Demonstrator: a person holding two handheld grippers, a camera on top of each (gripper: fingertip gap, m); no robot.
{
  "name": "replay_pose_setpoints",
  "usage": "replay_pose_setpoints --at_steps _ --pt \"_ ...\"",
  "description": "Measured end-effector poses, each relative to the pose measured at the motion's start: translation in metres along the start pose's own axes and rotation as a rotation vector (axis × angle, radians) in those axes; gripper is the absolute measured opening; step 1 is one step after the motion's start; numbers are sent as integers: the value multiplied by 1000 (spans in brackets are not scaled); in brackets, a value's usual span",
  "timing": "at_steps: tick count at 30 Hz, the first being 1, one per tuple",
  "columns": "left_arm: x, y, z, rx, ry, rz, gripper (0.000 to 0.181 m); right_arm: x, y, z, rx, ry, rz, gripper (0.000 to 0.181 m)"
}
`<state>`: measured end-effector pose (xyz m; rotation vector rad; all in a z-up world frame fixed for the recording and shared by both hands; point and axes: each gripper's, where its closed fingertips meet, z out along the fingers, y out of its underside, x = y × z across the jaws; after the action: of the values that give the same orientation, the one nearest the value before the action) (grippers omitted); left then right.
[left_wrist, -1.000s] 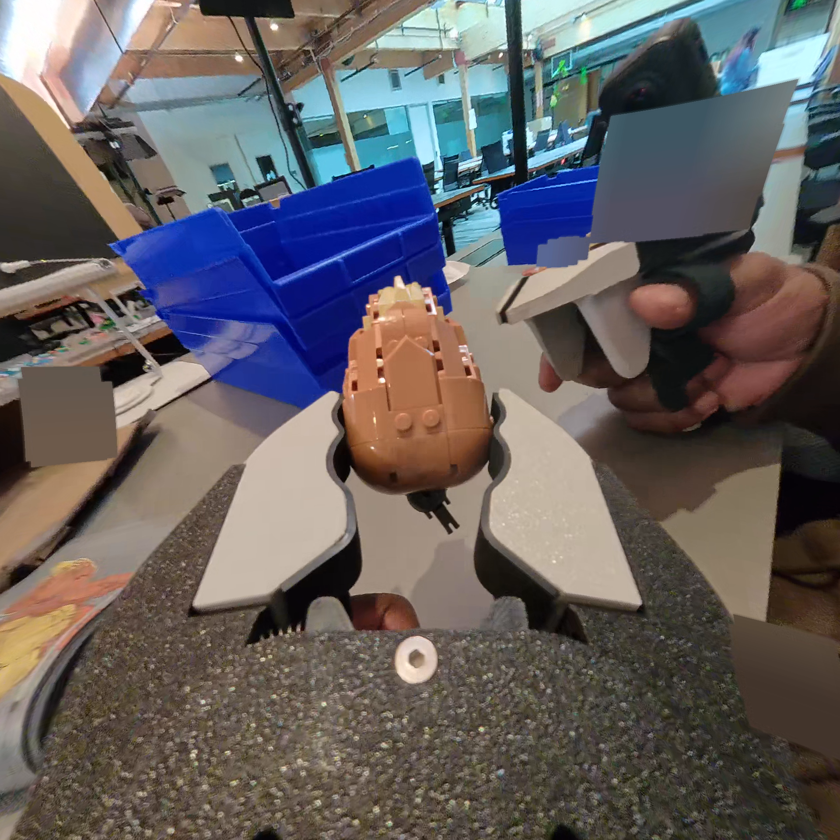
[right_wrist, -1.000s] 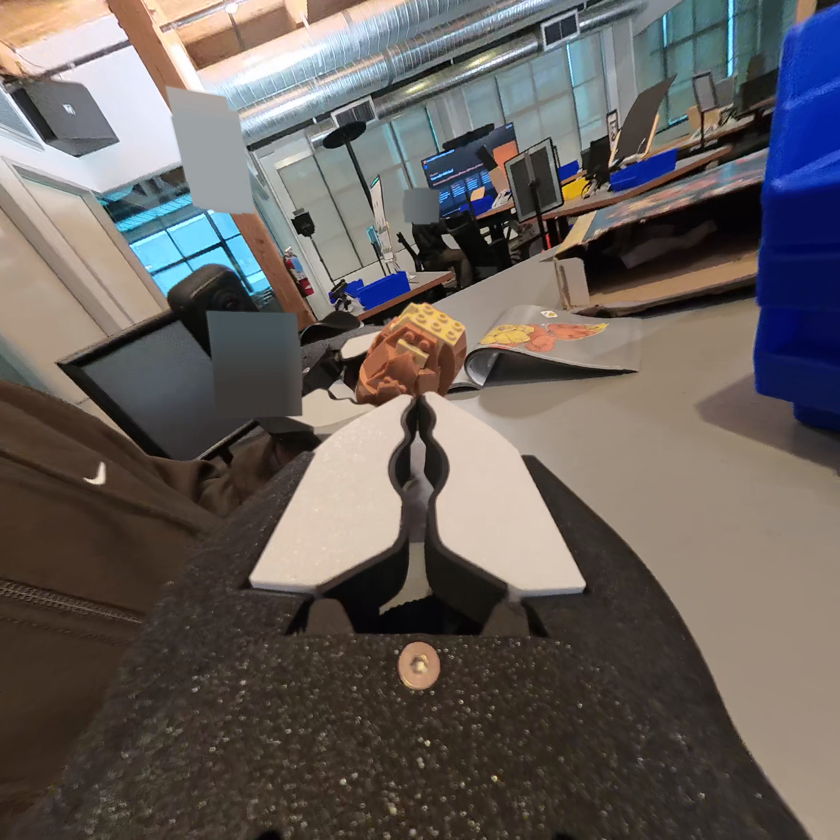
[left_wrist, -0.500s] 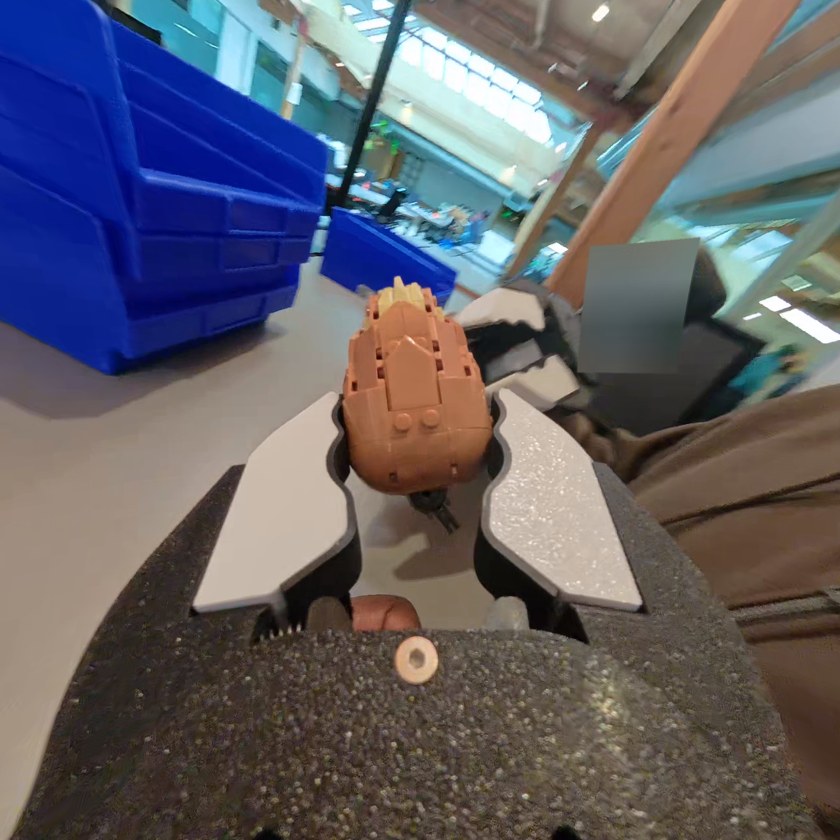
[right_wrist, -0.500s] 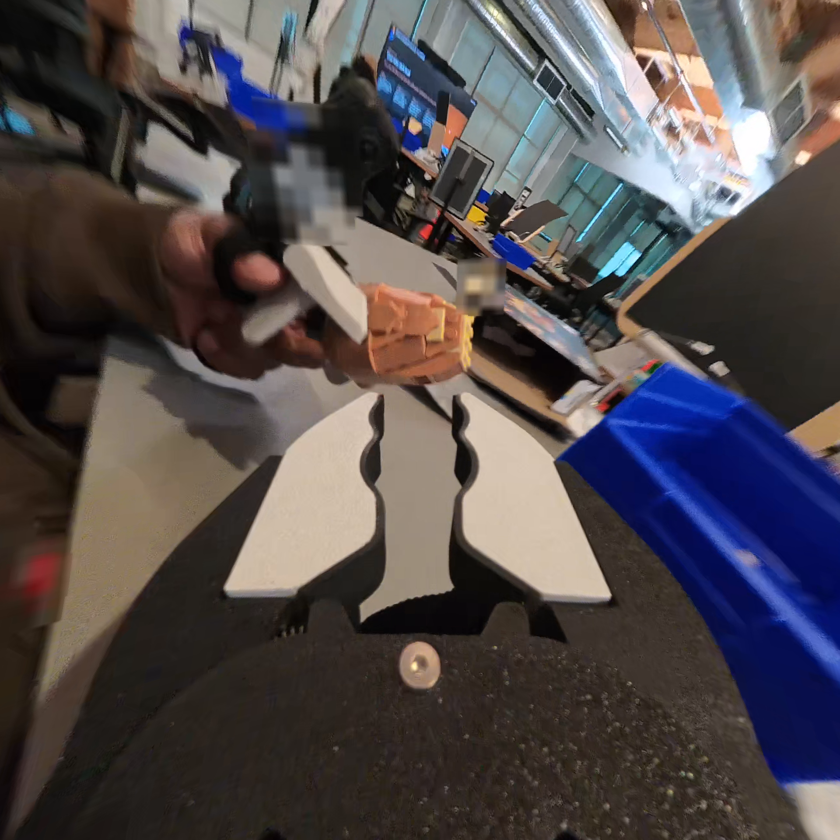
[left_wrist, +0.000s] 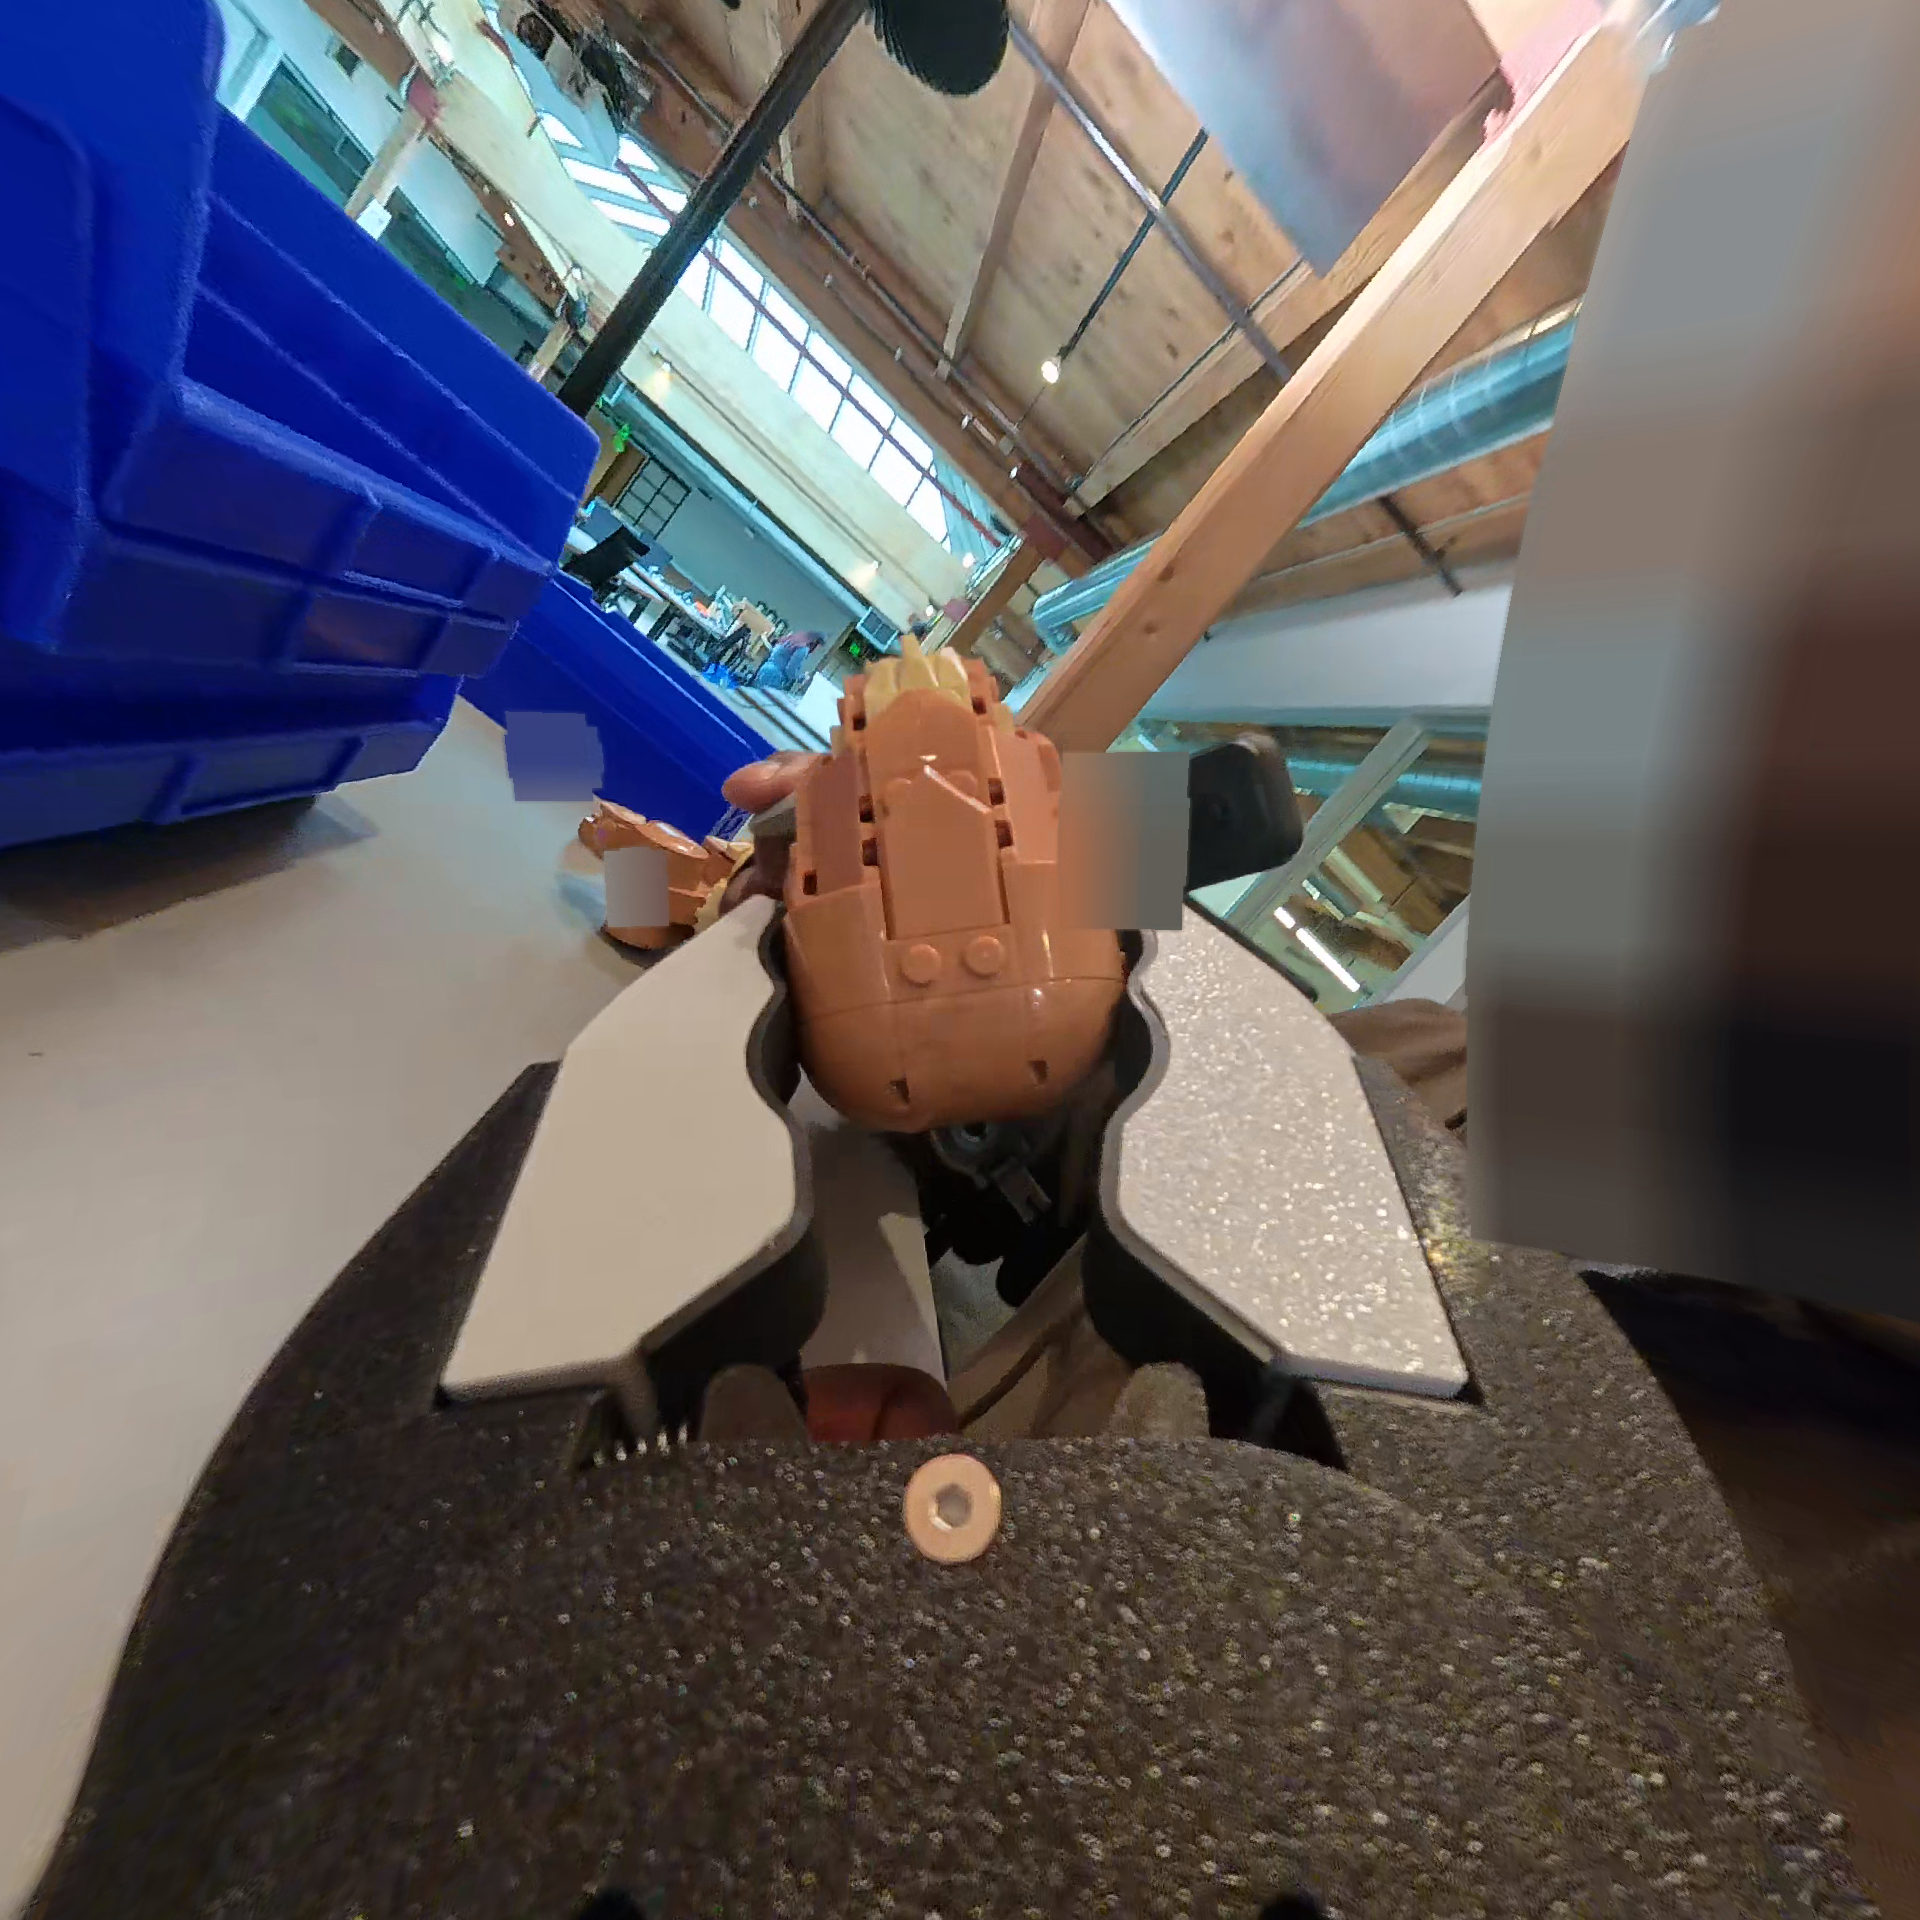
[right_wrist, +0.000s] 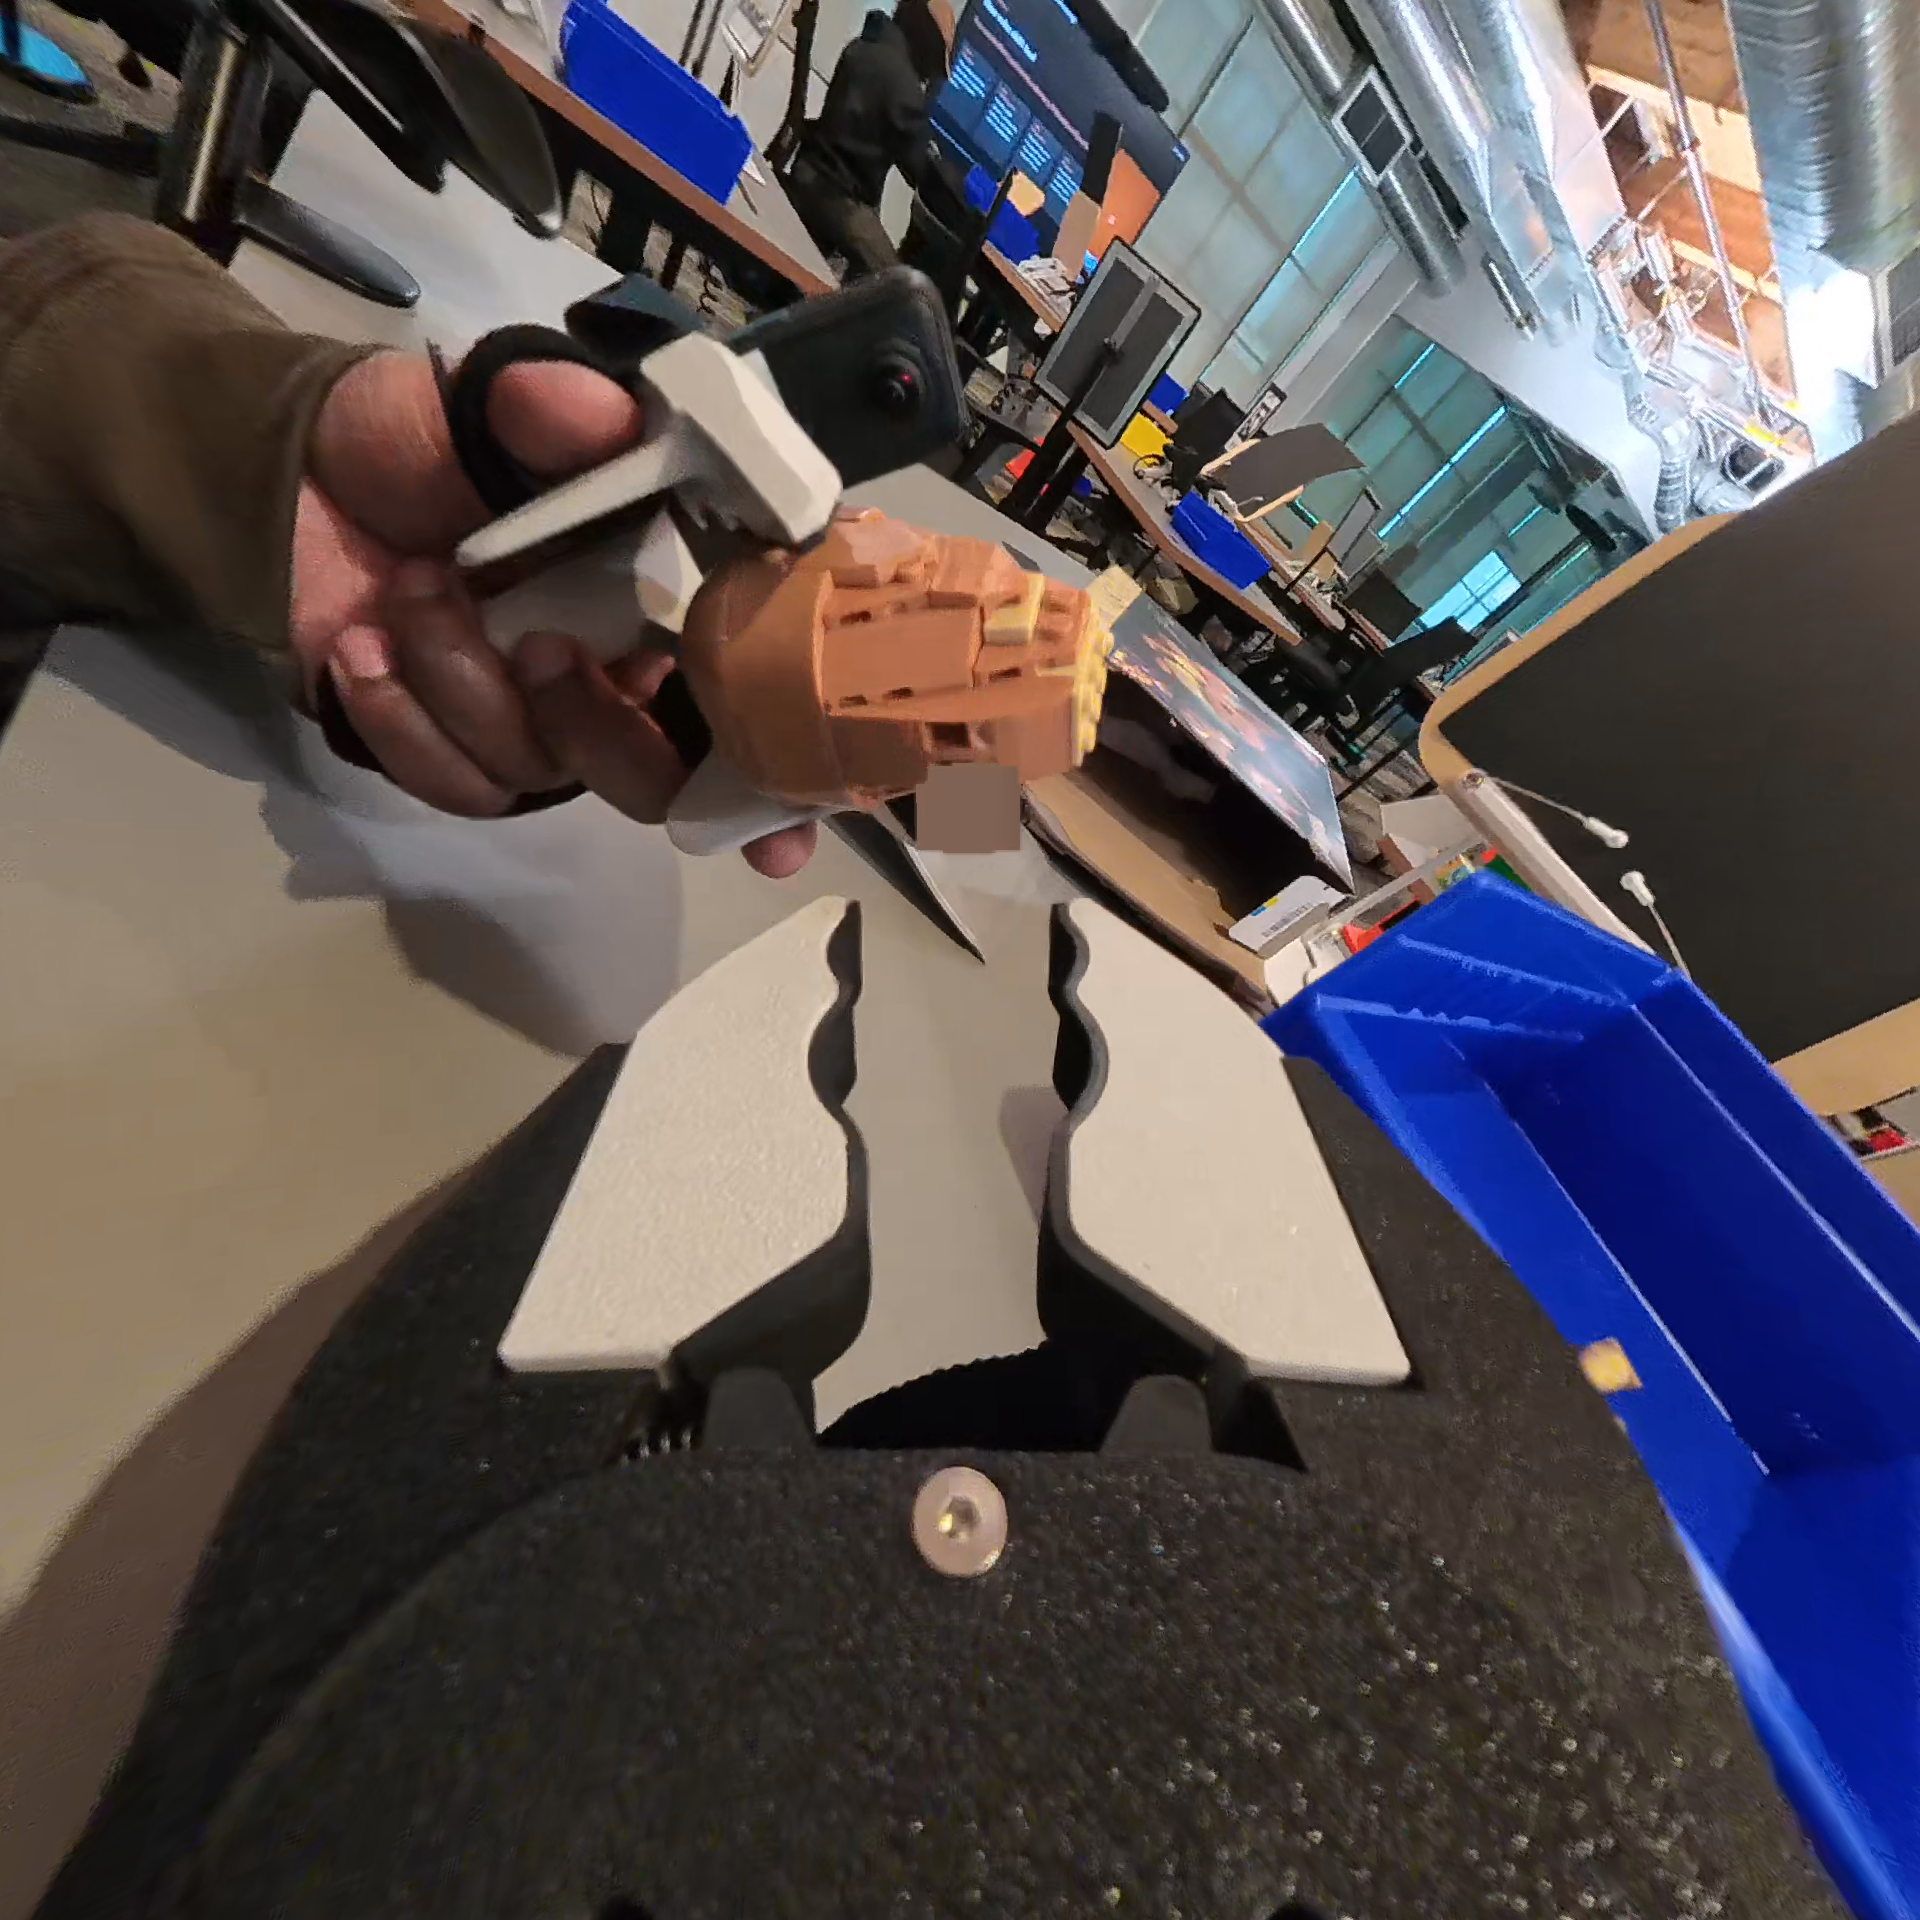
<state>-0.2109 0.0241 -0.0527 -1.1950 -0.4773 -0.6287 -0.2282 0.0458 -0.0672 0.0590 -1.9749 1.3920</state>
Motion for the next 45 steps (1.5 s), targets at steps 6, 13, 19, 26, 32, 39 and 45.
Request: replay_pose_setpoints --at_steps 6,13,19,26,32,39,45 --pt "-12 -8 -5 75 -11 -63 60 11 25 9 -12 21 283 26" --pt "-13 4 -5 27 -102 75 60 4 19 7 191 -204 1001 19" --pt "13 44 0 -47 -170 406 59 -17 -12 -26 400 -233 1100 21" --pt "13 55 1 -60 -203 483 60 -40 -16 -39 406 -167 1000 23" --pt "8 52 0 -75 -241 498 59 -44 -17 -35 371 -181 1015 30" --pt "8 51 5 -198 -332 784 60 -42 -19 -40 243 -104 746 39" --pt "-12 65 1 -266 -478 1013 60 -52 -17 -40 248 -95 650 41"
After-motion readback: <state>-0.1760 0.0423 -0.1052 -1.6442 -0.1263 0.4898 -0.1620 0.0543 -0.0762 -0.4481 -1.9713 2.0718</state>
